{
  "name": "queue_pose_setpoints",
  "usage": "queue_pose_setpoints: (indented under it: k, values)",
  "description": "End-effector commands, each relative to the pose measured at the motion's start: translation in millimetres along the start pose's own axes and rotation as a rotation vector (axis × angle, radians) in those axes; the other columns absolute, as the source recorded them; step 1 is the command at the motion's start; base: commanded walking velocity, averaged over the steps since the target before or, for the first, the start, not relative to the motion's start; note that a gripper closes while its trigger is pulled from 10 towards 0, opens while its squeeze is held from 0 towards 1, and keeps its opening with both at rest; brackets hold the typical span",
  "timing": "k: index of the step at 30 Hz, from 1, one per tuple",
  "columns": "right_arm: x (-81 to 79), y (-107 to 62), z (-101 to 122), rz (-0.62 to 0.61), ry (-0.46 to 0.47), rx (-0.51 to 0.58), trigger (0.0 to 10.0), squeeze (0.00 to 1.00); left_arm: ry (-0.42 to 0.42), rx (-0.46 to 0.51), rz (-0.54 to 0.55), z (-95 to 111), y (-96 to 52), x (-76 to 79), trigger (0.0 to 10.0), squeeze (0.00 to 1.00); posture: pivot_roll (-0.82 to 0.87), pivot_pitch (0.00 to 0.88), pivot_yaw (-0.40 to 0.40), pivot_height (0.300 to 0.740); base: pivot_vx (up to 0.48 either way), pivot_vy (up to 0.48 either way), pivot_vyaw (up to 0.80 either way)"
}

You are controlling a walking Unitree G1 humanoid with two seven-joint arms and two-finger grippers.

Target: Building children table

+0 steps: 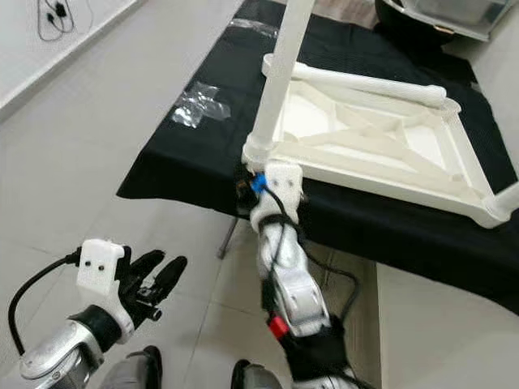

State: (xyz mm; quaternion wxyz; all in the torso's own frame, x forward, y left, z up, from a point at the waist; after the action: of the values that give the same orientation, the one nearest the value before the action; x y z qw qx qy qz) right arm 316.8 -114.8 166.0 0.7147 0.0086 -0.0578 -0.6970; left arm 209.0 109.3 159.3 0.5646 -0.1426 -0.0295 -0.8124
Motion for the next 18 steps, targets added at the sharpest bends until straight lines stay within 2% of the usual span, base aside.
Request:
queue_pose_setpoints:
  k: [1,5,7,9,12,15,18]
  values:
    - [2.0,-4.1,1.8,0.013,0.004,0.002,10.0,0.00,0.014,-0.015,0.010,-5.0,-1.2,0.3,10.0,0.00,0.14,0.171,-0.138,0.740,0.000,0.000,0.00]
    - [13.7,-28.8,-0.1,0.037,0.010,-0.021,10.0,0.00,0.037,-0.032,0.031,-10.7,-2.2,-0.2,10.0,0.00,0.15,0.155,-0.134,0.740,0.000,0.000,0.00]
    - [13.7,-28.8,-0.1,0.037,0.010,-0.021,10.0,0.00,0.037,-0.032,0.031,-10.7,-2.2,-0.2,10.0,0.00,0.15,0.155,-0.134,0.740,0.000,0.000,0.00]
    - [19.2,-43.5,-5.2,0.038,0.001,-0.051,10.0,0.00,0.040,-0.037,0.026,-12.7,-4.6,0.3,10.0,0.00,0.14,0.138,-0.123,0.740,0.000,0.000,0.00]
    - [22.4,-53.2,-11.1,0.031,-0.007,-0.083,10.0,0.00,0.042,-0.042,0.027,-15.4,-5.4,-0.5,10.0,0.00,0.14,0.130,-0.123,0.740,-0.165,0.000,0.00]
    - [22.5,-55.6,-14.0,0.029,-0.006,-0.095,10.0,0.00,0.044,-0.044,0.029,-17.1,-4.4,-1.0,10.0,0.00,0.13,0.114,-0.116,0.740,-0.255,0.000,0.00]
    - [18.0,-61.6,-21.7,0.030,0.010,-0.125,10.0,0.00,0.044,-0.047,0.029,-21.2,-1.8,-0.3,10.0,0.00,0.13,0.100,-0.114,0.740,-0.261,0.000,0.00]
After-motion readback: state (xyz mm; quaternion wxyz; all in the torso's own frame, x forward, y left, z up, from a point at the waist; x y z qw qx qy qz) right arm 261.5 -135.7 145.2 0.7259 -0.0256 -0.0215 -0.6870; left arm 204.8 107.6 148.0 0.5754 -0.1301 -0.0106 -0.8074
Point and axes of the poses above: a point about 5 cm out from each wrist's last joint towards the gripper, its own y axis pointing out of the wrist towards the gripper, its own z axis along the axis of the wrist's last joint, x = y × z, the point moved 2 cm from there along y, pointing out of the wrist towards the gripper, and after that the axes turned 5 degrees about -y, right-handed, at the moved point
